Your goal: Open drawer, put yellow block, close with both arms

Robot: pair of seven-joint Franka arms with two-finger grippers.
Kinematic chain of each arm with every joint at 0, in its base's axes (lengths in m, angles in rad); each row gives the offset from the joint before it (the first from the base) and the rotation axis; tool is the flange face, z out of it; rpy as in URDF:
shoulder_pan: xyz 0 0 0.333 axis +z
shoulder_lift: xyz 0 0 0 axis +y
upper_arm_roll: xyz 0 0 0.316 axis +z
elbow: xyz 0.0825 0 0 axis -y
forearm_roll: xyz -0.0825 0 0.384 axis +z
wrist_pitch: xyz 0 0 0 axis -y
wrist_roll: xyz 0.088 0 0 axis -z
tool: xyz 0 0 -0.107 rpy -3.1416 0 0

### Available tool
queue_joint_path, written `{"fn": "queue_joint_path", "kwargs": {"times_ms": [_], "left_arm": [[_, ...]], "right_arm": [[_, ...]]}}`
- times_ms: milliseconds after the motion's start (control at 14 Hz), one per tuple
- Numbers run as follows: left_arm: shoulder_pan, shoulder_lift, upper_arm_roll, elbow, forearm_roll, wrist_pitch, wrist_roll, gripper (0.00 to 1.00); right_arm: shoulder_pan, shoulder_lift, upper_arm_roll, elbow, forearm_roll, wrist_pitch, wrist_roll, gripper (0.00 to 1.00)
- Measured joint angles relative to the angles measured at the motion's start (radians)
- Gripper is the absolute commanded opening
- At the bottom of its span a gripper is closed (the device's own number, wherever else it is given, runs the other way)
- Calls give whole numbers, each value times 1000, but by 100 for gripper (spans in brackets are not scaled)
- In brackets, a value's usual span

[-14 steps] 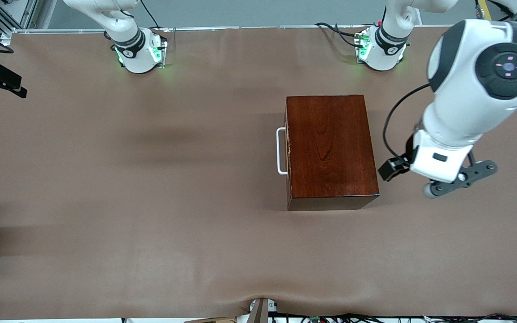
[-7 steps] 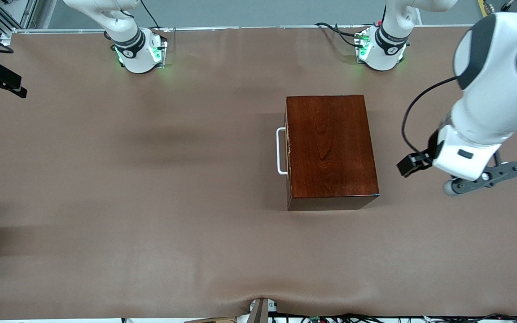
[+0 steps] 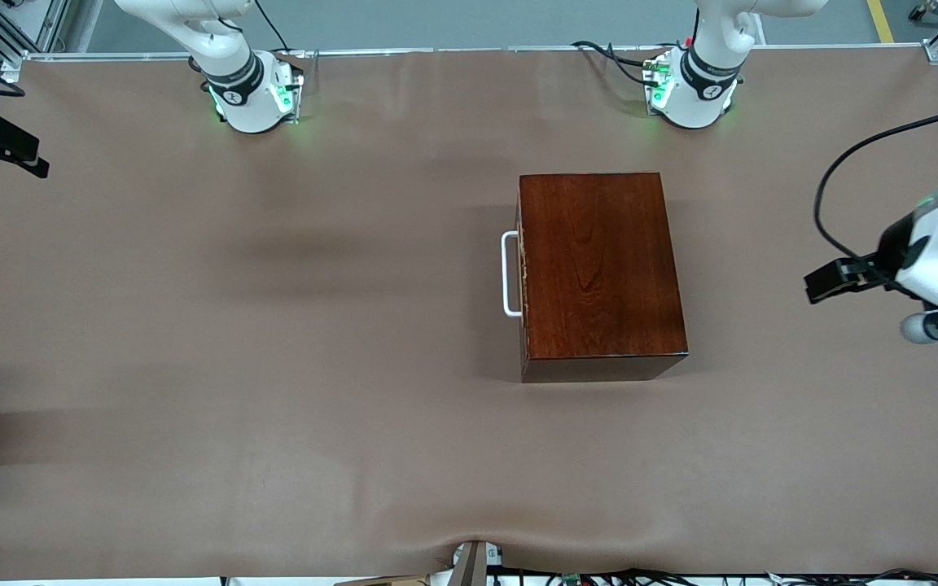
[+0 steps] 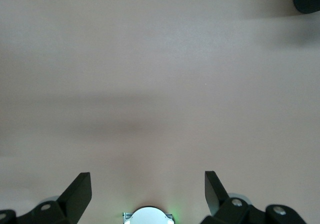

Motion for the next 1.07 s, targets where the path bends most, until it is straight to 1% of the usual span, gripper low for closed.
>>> {"fn": "queue_joint_path", "kwargs": {"times_ms": [215,501,787,1074], "left_arm": [[25,-10,0,-11,0,-3,59,100],[34,-45,0,-47,0,-5,76,100],[34,-106,-1,-103,-3,-9,76,100],[34,-186,-2,-180,-4,-13,76,100]], "right_arm": [[0,0,0,0,0,0,0,100],[0,0,0,0,0,0,0,100],[0,0,0,0,0,0,0,100],[0,0,0,0,0,0,0,100]]}}
